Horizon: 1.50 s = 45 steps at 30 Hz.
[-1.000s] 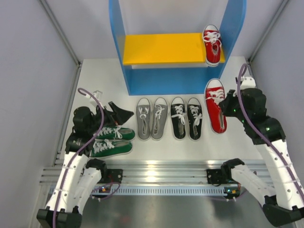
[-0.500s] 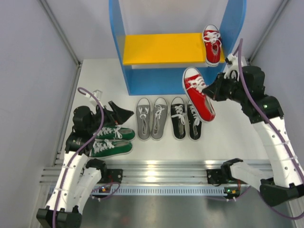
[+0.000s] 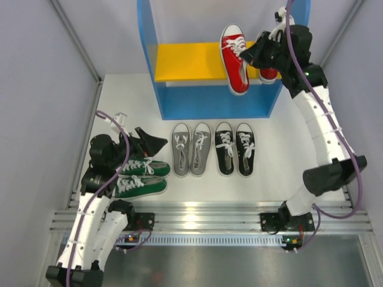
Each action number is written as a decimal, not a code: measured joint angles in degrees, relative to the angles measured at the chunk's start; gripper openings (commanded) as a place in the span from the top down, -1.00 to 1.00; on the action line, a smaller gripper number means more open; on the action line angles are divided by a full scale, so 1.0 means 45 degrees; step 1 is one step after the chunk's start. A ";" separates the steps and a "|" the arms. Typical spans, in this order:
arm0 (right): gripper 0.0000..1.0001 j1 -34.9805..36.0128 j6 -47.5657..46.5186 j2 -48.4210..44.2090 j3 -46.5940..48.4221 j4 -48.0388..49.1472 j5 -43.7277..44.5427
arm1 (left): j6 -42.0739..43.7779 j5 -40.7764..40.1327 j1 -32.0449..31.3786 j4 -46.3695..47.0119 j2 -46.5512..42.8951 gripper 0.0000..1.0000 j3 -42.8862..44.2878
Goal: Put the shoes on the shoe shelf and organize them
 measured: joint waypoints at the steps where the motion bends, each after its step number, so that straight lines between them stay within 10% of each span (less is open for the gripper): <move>1: 1.00 -0.0019 0.0146 0.0656 0.0695 0.0010 0.0049 | 0.0015 -0.0019 0.0000 0.0000 -0.0083 -0.98 0.0000; 10: 1.00 -0.0500 0.1025 0.4726 0.5246 -0.0656 0.0432 | 0.0296 -0.0301 0.0000 -0.0413 -0.0578 -0.97 0.0019; 41: 1.00 -0.2098 0.0471 0.6033 0.6018 -0.2273 -0.1511 | 0.0379 -0.0350 0.0000 -0.0767 -0.0539 -0.98 0.0034; 45: 0.43 -0.2098 0.0520 0.6033 0.6018 -0.2234 -0.1574 | 0.0384 -0.0384 0.0000 -0.0772 -0.0539 -0.97 0.0034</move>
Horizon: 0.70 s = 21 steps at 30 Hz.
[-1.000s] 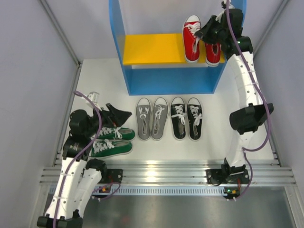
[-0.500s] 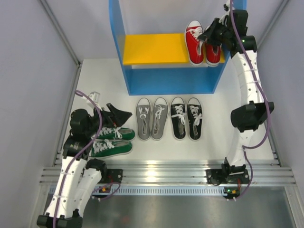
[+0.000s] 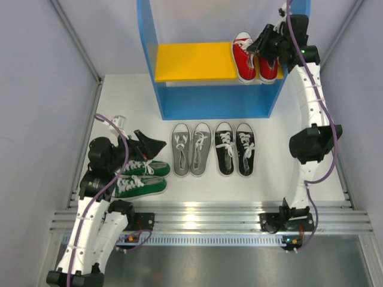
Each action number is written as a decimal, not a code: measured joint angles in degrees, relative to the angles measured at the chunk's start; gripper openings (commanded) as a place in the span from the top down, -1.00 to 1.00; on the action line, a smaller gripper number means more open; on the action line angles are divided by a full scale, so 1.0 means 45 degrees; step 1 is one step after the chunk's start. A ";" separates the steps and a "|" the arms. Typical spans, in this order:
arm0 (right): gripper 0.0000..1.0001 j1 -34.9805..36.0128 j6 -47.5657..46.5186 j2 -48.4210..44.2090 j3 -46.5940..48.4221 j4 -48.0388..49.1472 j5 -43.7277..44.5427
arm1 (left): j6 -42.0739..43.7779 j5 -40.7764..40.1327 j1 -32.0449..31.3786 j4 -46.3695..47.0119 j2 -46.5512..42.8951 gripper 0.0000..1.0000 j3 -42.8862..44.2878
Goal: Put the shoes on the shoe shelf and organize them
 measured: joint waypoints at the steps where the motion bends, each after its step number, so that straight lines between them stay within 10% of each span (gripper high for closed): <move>1: 0.23 0.0000 -0.0005 0.0000 0.0000 0.0073 -0.0024 | 0.0000 -0.0015 0.0000 0.0000 0.0000 -0.97 0.0000; 15: -0.24 0.0175 -0.0277 -0.2166 -0.0379 0.1632 0.0107 | -0.0005 -0.0170 0.0000 0.0000 0.0175 -0.98 0.0005; 21: -0.28 0.2686 -0.2399 -0.7388 -0.5459 0.3075 0.2599 | -0.0151 -0.0291 0.0000 0.0097 0.0971 -0.98 0.0442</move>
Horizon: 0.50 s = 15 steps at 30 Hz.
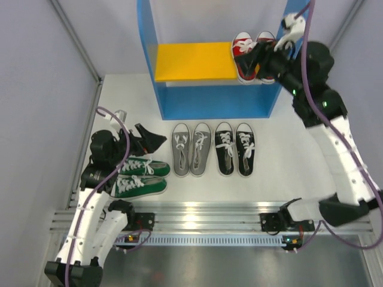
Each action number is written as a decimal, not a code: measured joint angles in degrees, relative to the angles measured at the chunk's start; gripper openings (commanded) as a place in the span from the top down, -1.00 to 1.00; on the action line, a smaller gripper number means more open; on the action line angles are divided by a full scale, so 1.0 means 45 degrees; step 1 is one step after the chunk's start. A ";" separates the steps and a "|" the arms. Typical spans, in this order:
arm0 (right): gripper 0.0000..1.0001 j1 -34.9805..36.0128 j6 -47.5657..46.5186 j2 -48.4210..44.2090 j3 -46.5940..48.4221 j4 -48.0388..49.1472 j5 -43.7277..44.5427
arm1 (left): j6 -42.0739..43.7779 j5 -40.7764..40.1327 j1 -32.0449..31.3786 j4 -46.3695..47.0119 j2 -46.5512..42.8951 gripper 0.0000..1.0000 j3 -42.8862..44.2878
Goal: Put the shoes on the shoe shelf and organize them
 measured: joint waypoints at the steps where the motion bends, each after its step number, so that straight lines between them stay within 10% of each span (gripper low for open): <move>1: -0.28 0.0753 -0.0243 -0.1054 -0.1151 0.0131 0.0301 | -0.0053 0.0010 0.0000 0.0049 0.0155 -0.98 0.0063; 8: -0.25 0.3497 -0.0714 -0.7844 -0.9913 0.1710 0.3094 | -0.0189 0.0015 -0.0015 0.0316 0.1001 -0.98 0.0107; 15: -0.25 0.4571 0.0117 -0.8320 -1.4858 0.1175 0.5217 | -0.0593 0.0053 -0.0204 0.0884 0.1880 -0.98 0.0097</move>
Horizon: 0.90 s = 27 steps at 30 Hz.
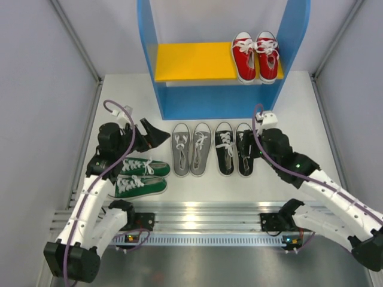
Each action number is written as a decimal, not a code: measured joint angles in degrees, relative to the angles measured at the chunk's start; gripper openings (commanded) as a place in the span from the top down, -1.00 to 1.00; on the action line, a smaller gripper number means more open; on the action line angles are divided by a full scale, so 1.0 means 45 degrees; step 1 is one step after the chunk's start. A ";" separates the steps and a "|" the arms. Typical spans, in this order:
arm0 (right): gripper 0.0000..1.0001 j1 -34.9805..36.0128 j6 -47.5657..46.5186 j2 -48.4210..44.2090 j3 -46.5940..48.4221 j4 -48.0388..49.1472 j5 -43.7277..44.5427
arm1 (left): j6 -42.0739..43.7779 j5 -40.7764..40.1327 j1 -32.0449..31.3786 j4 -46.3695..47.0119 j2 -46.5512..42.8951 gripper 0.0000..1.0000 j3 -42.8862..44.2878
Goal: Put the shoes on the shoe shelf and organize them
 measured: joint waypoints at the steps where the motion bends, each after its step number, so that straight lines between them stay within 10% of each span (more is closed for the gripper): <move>1: -0.25 0.0000 0.0131 0.0180 -0.0423 -0.0126 0.0291 | -0.0044 0.0000 -0.0044 0.0058 0.0083 -0.98 -0.0005; 15: -0.20 -0.1069 0.1593 0.1370 -0.5246 0.4061 0.0379 | -0.0257 -0.0005 -0.0204 0.0525 -0.0714 -0.98 -0.0840; 27: -0.22 0.2021 0.2832 0.0661 -0.6921 0.6717 0.4386 | -0.0257 -0.0010 -0.0209 0.0554 -0.0724 -0.98 -0.1107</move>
